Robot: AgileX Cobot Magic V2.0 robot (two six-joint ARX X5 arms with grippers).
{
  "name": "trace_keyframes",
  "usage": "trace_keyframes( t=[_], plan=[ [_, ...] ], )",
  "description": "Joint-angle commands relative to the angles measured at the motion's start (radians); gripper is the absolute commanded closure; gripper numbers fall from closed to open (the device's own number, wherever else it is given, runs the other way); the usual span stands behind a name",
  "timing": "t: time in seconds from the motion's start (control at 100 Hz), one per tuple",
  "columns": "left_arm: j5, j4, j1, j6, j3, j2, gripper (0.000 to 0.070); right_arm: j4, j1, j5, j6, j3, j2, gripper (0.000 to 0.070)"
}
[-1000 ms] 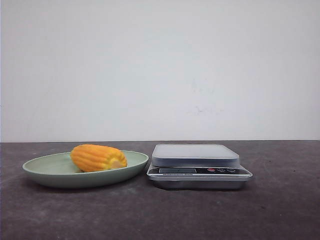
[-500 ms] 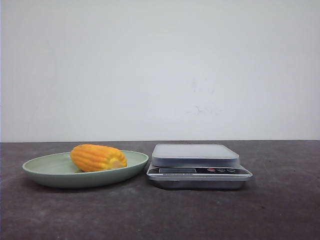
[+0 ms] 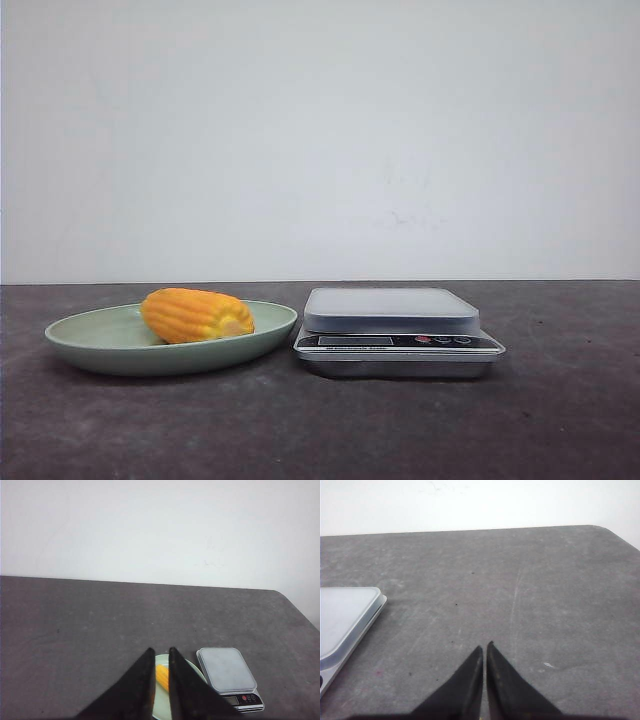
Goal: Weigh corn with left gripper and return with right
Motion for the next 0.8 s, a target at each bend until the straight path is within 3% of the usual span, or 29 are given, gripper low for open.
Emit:
trace_keyframes(
  t=[0.0,0.5,0.63,0.7,0.79],
  plan=[
    [0.0,-0.057,-0.006,-0.007,0.02,0.005,0.07,0.011,0.0,-0.001,-0.006,-0.005,-0.003,0.0694],
    [0.0,-0.057,-0.005,0.002,0.02,0.005,0.07,0.011,0.0,-0.002,-0.006,-0.005,-0.003,0.0695],
    [-0.025,-0.051,0.056,0.019,-0.013,0.009,0.07,0.011,0.0,-0.002,-0.006,-0.005,-0.002,0.0695],
    [-0.042,0.012,0.119,0.02,-0.097,0.001,0.07,0.011,0.0,-0.002,-0.006,-0.005,-0.003,0.0695],
    [-0.014,0.189,0.203,0.03,-0.285,-0.036,0.07,0.011,0.0,-0.001,-0.006,-0.005,-0.003,0.0695]
  ],
)
